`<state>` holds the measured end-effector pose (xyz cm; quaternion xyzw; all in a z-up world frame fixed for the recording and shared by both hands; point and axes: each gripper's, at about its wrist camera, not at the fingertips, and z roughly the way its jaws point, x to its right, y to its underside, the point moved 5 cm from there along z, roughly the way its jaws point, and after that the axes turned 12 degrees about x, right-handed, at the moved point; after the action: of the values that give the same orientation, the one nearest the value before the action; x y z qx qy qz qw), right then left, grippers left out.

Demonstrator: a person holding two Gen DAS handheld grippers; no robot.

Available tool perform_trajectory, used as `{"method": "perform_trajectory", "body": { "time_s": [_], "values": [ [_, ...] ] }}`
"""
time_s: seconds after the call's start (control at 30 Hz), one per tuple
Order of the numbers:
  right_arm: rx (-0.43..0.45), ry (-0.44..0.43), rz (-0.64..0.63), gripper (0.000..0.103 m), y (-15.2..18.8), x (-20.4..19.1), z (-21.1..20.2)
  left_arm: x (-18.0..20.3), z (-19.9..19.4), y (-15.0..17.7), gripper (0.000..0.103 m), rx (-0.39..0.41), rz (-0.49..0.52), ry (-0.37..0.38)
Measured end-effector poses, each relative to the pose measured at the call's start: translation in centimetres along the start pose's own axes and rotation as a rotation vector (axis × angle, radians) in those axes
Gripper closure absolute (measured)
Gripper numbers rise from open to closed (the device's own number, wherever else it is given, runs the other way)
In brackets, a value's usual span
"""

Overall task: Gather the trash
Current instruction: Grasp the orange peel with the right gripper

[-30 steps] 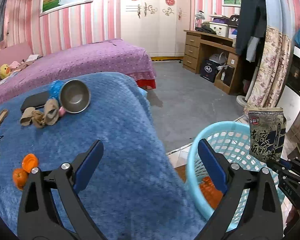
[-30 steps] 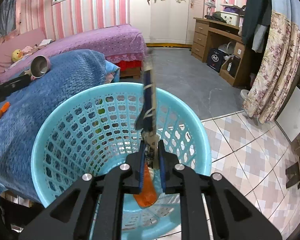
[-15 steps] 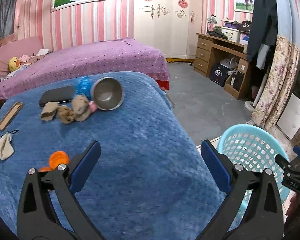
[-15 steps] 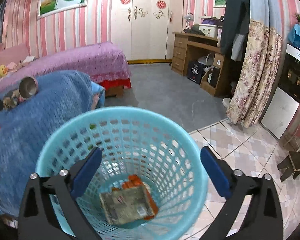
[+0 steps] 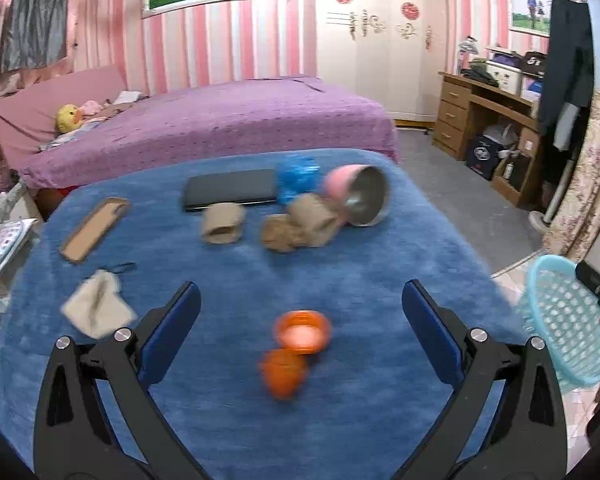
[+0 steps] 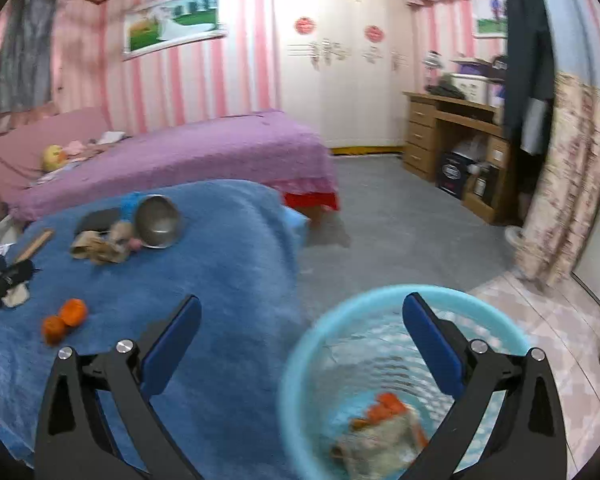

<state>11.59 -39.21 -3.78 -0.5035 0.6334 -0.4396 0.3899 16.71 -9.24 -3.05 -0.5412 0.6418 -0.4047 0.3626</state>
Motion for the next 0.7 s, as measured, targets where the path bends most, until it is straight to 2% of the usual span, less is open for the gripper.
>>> {"method": "perform_trajectory", "body": {
  "time_s": [0.13, 0.3, 0.7],
  "values": [
    [-0.010, -0.069, -0.030, 0.005, -0.3, -4.8, 1.2, -4.8, 0.4, 0.5, 0.006, -0.003, 0.006, -0.072],
    [-0.035, -0.145, -0.053, 0.005, 0.3, -10.0, 2.5, -10.2, 1.2, 1.8, 0.006, -0.042, -0.035, -0.114],
    [-0.121, -0.272, -0.130, 0.005, 3.5, -20.4, 5.6, -18.0, 3.2, 5.0, 0.006, -0.111, -0.097, -0.176]
  ]
}}
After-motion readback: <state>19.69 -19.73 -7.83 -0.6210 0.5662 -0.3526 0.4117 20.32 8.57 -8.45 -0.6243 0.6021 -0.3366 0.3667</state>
